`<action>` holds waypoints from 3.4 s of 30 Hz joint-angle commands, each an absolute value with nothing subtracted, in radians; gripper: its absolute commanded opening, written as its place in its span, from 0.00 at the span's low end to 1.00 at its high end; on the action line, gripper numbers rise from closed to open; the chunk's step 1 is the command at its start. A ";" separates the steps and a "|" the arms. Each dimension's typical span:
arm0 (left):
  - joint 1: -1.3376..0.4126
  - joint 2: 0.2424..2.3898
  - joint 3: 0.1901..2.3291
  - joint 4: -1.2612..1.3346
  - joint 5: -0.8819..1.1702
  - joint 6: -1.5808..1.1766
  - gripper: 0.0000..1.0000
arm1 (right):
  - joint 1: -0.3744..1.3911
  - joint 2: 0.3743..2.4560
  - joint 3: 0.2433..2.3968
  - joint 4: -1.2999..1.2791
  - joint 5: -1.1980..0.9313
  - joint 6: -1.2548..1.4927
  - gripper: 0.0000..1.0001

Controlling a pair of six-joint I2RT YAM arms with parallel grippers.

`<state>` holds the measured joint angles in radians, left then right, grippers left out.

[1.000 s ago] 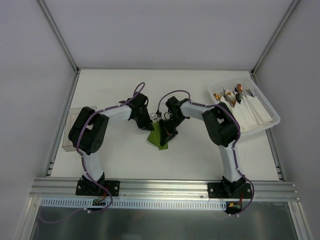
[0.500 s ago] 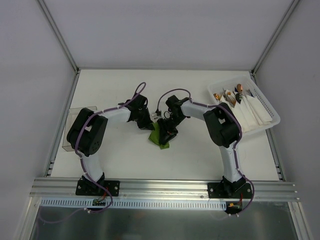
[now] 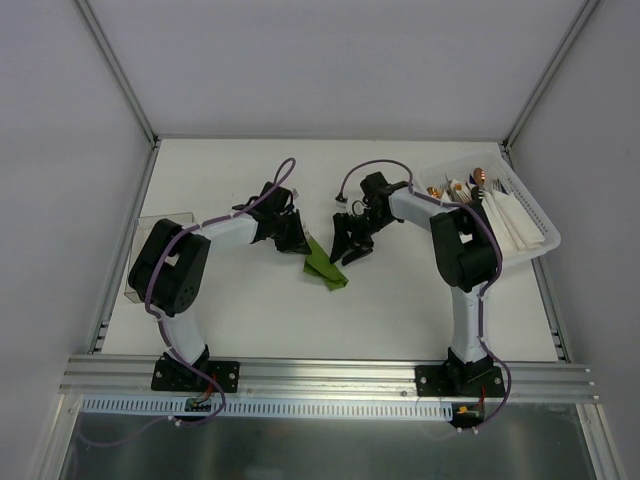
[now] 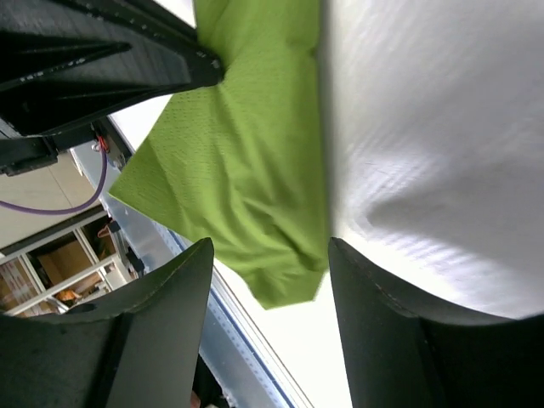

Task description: Place the utensils on the paper napkin and roll it up

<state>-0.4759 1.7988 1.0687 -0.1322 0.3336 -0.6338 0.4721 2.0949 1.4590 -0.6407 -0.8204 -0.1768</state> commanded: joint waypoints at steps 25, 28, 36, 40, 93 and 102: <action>-0.456 1.658 1.052 -0.054 0.508 -0.476 0.00 | 0.428 2.171 1.509 -0.465 -1.041 -0.097 0.72; -0.456 1.645 1.052 -0.054 0.525 -0.453 0.00 | 0.413 2.174 1.483 -0.408 -1.089 -0.061 0.73; -0.449 1.597 1.071 -0.038 0.632 -0.411 0.00 | 0.382 2.123 1.361 -0.152 -1.239 0.060 0.77; -0.445 1.548 1.089 -0.022 0.701 -0.414 0.00 | 0.374 2.048 1.267 0.041 -1.276 0.090 0.79; -0.403 1.431 0.994 0.555 1.167 -0.899 0.00 | 0.459 1.609 1.187 0.278 -1.381 0.080 0.56; -0.390 1.436 0.983 0.580 1.169 -0.911 0.00 | 0.462 1.605 1.187 0.336 -1.385 0.155 0.16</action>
<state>-0.4038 1.4746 0.9825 0.4961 1.1442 -0.8989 0.4530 1.6226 1.1408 0.2710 -1.3602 0.1291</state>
